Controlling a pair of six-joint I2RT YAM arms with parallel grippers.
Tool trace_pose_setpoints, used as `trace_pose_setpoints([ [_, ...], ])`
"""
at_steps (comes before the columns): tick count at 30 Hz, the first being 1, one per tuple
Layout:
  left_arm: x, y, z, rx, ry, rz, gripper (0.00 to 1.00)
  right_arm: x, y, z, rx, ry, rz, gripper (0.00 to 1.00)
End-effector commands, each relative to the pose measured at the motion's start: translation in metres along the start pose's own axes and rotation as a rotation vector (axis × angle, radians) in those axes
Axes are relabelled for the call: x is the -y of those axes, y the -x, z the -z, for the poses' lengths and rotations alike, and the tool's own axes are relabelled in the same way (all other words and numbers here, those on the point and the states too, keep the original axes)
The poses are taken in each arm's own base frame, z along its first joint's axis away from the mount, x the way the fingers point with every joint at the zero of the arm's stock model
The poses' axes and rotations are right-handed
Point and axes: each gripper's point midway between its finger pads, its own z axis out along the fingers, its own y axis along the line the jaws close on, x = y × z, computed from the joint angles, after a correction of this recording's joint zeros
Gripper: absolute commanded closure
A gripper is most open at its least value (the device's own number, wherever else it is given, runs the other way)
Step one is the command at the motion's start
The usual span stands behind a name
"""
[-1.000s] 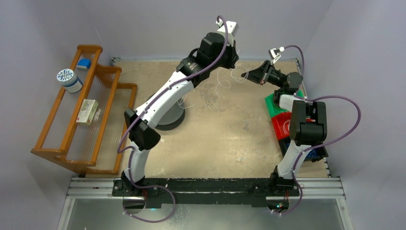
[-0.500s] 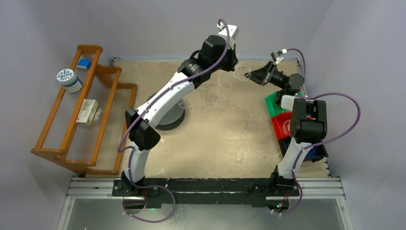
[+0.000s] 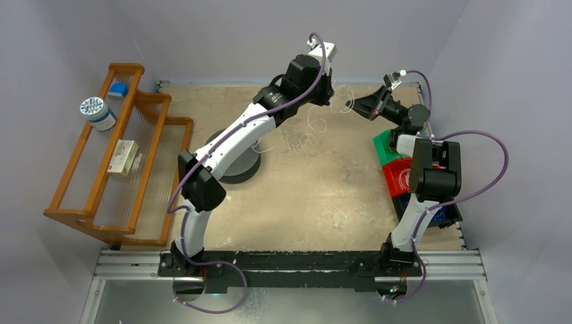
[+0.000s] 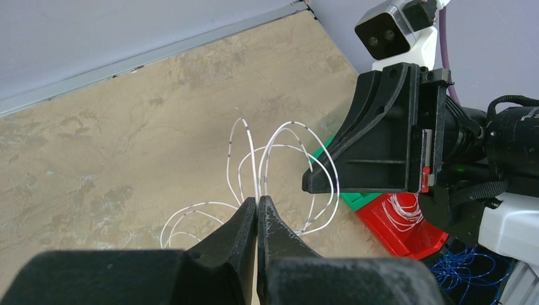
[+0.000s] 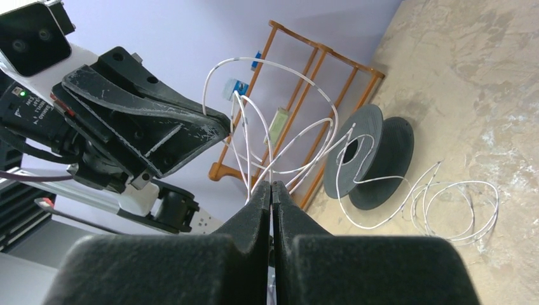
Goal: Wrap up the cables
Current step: Adjust the cable at the center of the board.
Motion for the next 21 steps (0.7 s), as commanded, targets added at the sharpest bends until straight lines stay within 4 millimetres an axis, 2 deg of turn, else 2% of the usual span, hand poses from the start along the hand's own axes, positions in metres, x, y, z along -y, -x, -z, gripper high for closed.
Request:
trace_pose_setpoints([
  [1,0.001,0.018,0.01,0.047,-0.004,0.03,1.0,-0.057,-0.016,0.004,-0.003,0.184,0.387,0.99],
  [4,-0.005,0.021,0.01,0.05,0.013,0.041,0.93,-0.055,-0.021,0.006,-0.017,0.191,0.379,0.99],
  [7,-0.014,0.025,0.012,0.059,0.038,0.051,0.82,-0.056,-0.023,0.007,-0.022,0.195,0.377,0.99],
  [11,-0.029,0.033,0.016,0.078,0.085,0.062,0.61,-0.061,-0.024,0.009,-0.025,0.207,0.386,0.99],
  [14,-0.035,0.04,0.019,0.092,0.097,0.067,0.54,-0.064,-0.024,0.008,-0.022,0.212,0.395,0.99],
  [17,-0.027,0.04,0.018,0.087,0.044,0.061,0.52,-0.06,-0.023,0.008,-0.016,0.205,0.391,0.99],
  [21,-0.005,0.028,0.012,0.043,-0.087,0.065,0.5,-0.055,-0.024,0.009,-0.02,0.197,0.387,1.0],
])
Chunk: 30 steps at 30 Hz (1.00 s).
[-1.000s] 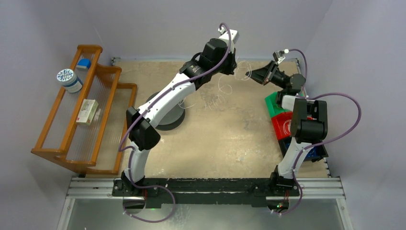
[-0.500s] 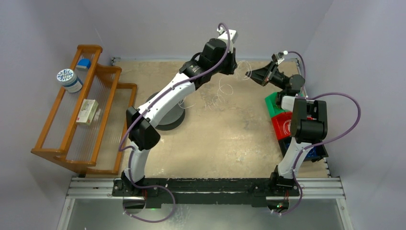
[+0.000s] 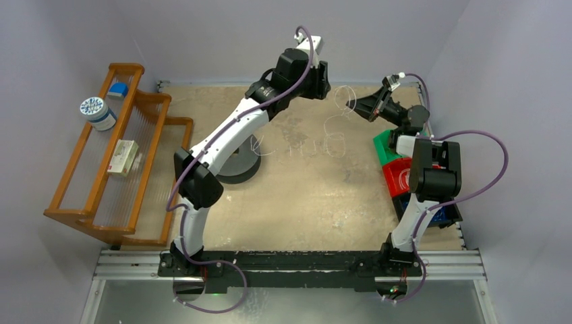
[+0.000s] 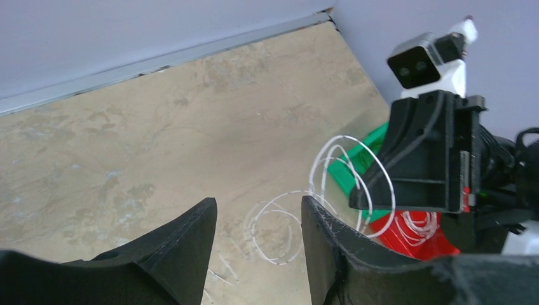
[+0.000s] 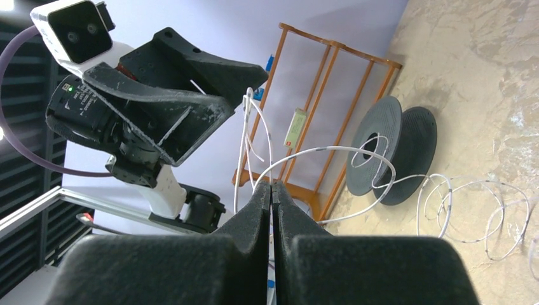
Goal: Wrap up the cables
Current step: Adjust the cable at the center of the board.
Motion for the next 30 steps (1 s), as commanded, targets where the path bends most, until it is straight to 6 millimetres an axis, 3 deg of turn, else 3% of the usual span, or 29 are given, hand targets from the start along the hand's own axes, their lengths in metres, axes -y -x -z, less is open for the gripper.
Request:
trace_pose_setpoints([
  [1,0.036,0.012,0.013,0.012,-0.174,0.021,0.5,-0.05,-0.03,0.008,-0.044,0.2,0.514,1.0],
  [6,0.046,-0.009,0.002,-0.044,-0.251,0.032,0.5,-0.054,-0.031,0.008,-0.044,0.201,0.527,0.99],
  [15,0.057,-0.03,-0.007,-0.086,-0.283,0.029,0.56,-0.061,-0.033,0.008,-0.047,0.215,0.546,0.99],
  [18,0.056,-0.039,-0.012,-0.102,-0.27,0.03,0.65,-0.064,-0.034,0.008,-0.049,0.22,0.554,0.99],
  [21,0.054,-0.04,-0.014,-0.103,-0.26,0.033,0.88,-0.064,-0.035,0.009,-0.057,0.219,0.561,0.97],
  [23,0.052,-0.038,-0.015,-0.098,-0.247,0.032,1.0,-0.062,-0.036,0.009,-0.072,0.21,0.563,0.93],
  [26,0.045,-0.029,-0.014,-0.07,-0.202,0.019,1.0,-0.056,-0.034,0.01,-0.106,0.168,0.577,0.77],
  [30,0.032,-0.008,-0.008,-0.006,-0.119,-0.008,1.0,-0.044,-0.014,0.026,-0.095,0.05,0.563,0.64],
])
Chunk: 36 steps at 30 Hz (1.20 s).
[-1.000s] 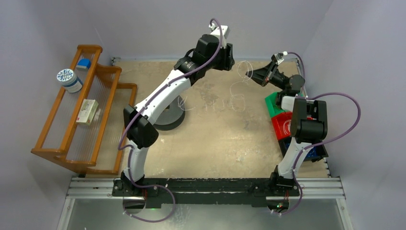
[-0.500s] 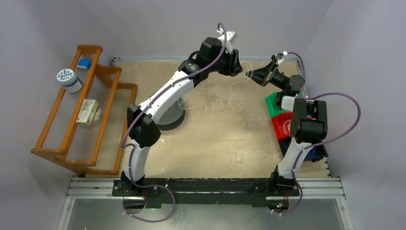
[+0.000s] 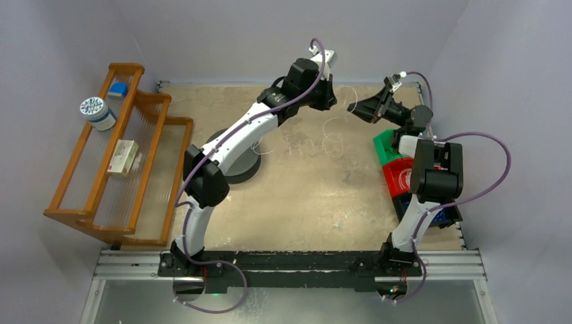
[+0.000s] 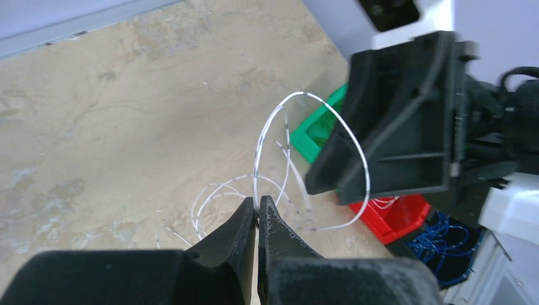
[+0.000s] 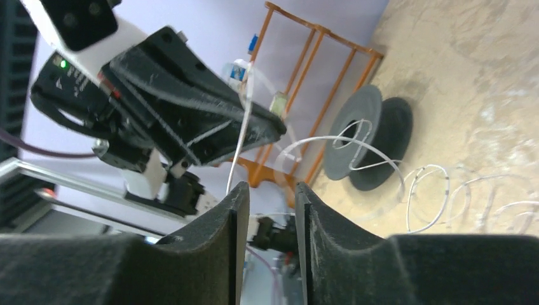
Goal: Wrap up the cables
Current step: Adjust the cable at the center of the board.
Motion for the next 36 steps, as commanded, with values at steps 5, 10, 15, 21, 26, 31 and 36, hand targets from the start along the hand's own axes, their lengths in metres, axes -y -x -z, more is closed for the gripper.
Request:
trace_pose_setpoints([
  [5,-0.017,0.054,0.022,0.162,0.153,-0.076,1.0,-0.031,0.039,0.033,0.036,-0.181,0.548,0.52],
  [10,-0.02,0.05,0.017,0.156,0.169,-0.115,1.0,-0.012,0.069,0.05,0.04,-0.56,0.827,0.46],
  [15,-0.009,0.033,0.012,0.101,0.101,-0.169,1.0,-0.049,0.084,0.047,0.073,-0.657,1.201,0.39],
  [21,0.013,0.025,0.021,0.086,0.043,-0.246,1.0,-0.055,0.063,0.012,-0.02,-0.616,1.375,0.37],
  [26,0.029,0.022,0.028,0.074,-0.012,-0.266,1.0,-0.039,0.046,-0.011,-0.094,-0.581,1.348,0.38],
  [31,0.037,0.019,0.035,0.068,-0.039,-0.264,1.0,-0.025,0.038,-0.01,-0.148,-0.591,1.335,0.41],
  [36,0.039,0.017,0.038,0.062,-0.052,-0.261,1.0,-0.018,0.029,-0.003,-0.179,-0.603,1.348,0.5],
])
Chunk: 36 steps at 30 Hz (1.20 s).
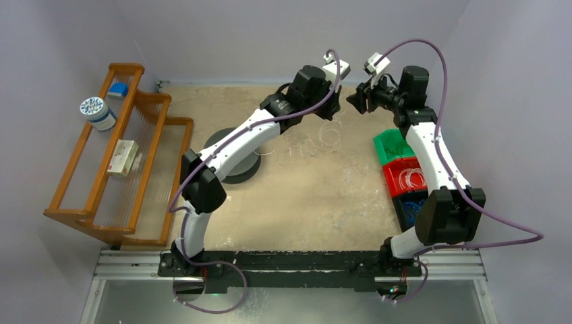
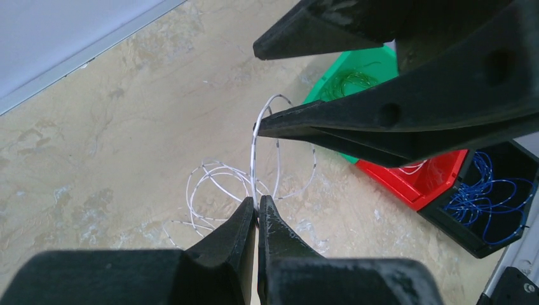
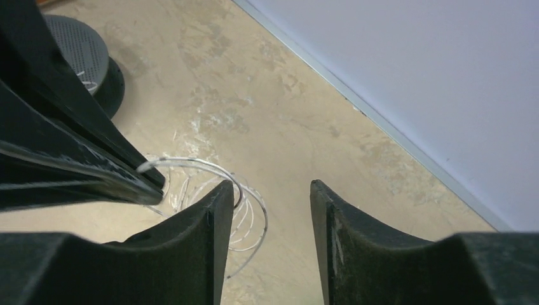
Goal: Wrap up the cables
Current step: Adjust the cable at the center of the board.
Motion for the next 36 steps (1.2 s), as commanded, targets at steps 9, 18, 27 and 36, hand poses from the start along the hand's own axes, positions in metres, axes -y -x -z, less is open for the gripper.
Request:
trace_pose_setpoints([
  [9,0.013,0.031,0.029,0.072,-0.054,-0.011,1.0,-0.018,0.005,0.012,0.009,0.055,0.057,0.75],
  [18,-0.013,0.031,0.034,0.091,0.092,-0.012,0.91,-0.024,0.0,0.015,-0.014,0.075,0.003,0.89],
  [27,-0.032,0.033,0.04,0.108,0.19,-0.012,0.76,-0.015,0.005,0.014,-0.009,0.014,-0.056,0.98],
  [36,-0.1,0.03,0.063,0.119,0.368,0.067,0.52,0.038,0.009,0.012,0.019,-0.252,-0.137,1.0],
])
